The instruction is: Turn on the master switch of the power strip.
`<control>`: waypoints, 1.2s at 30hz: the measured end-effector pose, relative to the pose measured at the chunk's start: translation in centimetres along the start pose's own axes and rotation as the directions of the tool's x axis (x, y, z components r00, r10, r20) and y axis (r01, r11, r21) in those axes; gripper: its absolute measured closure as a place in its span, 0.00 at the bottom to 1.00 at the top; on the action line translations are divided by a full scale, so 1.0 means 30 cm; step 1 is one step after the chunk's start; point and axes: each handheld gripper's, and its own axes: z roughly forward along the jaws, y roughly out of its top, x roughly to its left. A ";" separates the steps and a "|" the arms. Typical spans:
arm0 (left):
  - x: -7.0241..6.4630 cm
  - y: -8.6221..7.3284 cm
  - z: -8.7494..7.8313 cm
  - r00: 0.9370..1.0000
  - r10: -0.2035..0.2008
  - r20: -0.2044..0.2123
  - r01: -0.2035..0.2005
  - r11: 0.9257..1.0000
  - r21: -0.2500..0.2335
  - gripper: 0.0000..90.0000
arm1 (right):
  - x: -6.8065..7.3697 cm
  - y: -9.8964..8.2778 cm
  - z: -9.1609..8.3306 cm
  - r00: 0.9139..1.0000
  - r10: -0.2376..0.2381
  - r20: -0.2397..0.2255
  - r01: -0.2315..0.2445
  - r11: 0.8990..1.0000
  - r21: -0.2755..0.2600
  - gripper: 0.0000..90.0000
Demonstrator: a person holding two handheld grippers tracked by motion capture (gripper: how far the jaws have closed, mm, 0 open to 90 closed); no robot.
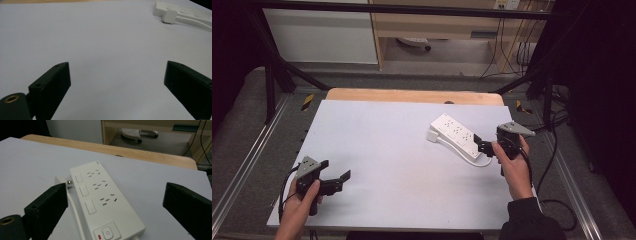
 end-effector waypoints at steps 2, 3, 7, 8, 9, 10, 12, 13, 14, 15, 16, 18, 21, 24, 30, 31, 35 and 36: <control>0.000 0.000 0.001 1.000 -0.001 0.001 0.001 1.000 0.002 0.07 | 0.002 0.004 -0.010 1.000 0.001 -0.011 -0.001 1.000 0.000 0.06; 0.000 0.000 0.001 1.000 0.000 0.000 0.000 1.000 0.003 0.07 | 0.003 0.006 -0.014 1.000 0.004 -0.012 -0.004 1.000 0.000 0.05; -0.002 0.000 0.000 1.000 0.006 0.008 -0.006 1.000 0.000 0.08 | 0.014 0.006 -0.032 1.000 0.004 0.004 -0.004 1.000 0.003 0.04; -0.001 0.000 -0.001 1.000 0.006 0.007 -0.006 1.000 -0.001 0.08 | 0.017 0.006 -0.036 1.000 -0.004 0.012 0.004 1.000 0.008 0.04; -0.001 0.000 -0.001 1.000 0.005 0.006 -0.005 1.000 -0.001 0.08 | 0.019 0.006 -0.039 1.000 -0.012 0.021 0.012 1.000 0.010 0.05; 0.000 0.000 -0.002 1.000 0.004 0.006 -0.004 1.000 -0.001 0.08 | 0.021 0.007 -0.043 1.000 -0.016 0.023 0.016 1.000 0.011 0.06; 0.001 0.000 -0.003 1.000 -0.001 0.003 0.001 1.000 -0.003 0.08 | 0.025 0.008 -0.050 1.000 -0.016 0.006 0.016 1.000 0.011 0.06; 0.001 0.000 -0.004 1.000 -0.001 0.003 0.001 1.000 -0.004 0.08 | 0.028 0.008 -0.055 1.000 -0.018 0.000 0.018 1.000 0.012 0.06; 0.002 0.001 -0.005 1.000 0.001 0.003 -0.001 1.000 -0.005 0.08 | 0.030 0.008 -0.060 1.000 -0.027 -0.004 0.027 1.000 0.010 0.04; 0.002 0.001 -0.006 1.000 0.000 0.005 0.000 1.000 -0.007 0.07 | 0.034 0.007 -0.066 1.000 -0.024 -0.008 0.024 1.000 0.006 0.03; 0.002 0.001 -0.005 1.000 0.001 0.005 -0.001 1.000 -0.007 0.07 | 0.037 0.005 -0.072 1.000 -0.021 -0.010 0.021 1.000 0.001 0.03; 0.002 0.001 -0.004 1.000 -0.001 0.006 0.001 1.000 -0.009 0.07 | 0.041 0.003 -0.083 1.000 -0.029 -0.003 0.029 0.999 -0.014 0.03; 0.002 0.001 -0.004 1.000 -0.002 0.006 0.002 1.000 -0.009 0.07 | 0.040 0.002 -0.103 0.999 -0.032 -0.009 0.031 0.999 -0.030 0.03; 0.003 0.001 -0.006 1.000 -0.004 0.001 0.004 1.000 -0.010 0.07 | 0.038 -0.002 -0.117 0.999 -0.029 -0.019 0.028 0.999 -0.040 0.03; 0.002 0.002 -0.010 1.000 0.000 0.003 0.000 1.000 -0.015 0.07 | 0.044 -0.024 -0.137 0.999 -0.055 -0.002 0.054 0.997 -0.046 0.03; 0.002 0.002 -0.010 1.000 0.001 0.004 -0.001 1.000 -0.016 0.07 | 0.045 -0.030 -0.141 0.999 -0.051 -0.006 0.051 0.998 -0.044 0.03; 0.004 0.003 -0.013 1.000 0.005 0.007 -0.005 1.000 -0.019 0.07 | 0.052 -0.056 -0.156 0.998 -0.055 -0.011 0.055 0.997 -0.045 0.03; 0.003 0.003 -0.014 1.000 0.002 0.008 -0.002 1.000 -0.024 0.07 | 0.055 -0.065 -0.160 0.998 -0.057 -0.008 0.057 0.997 -0.047 0.03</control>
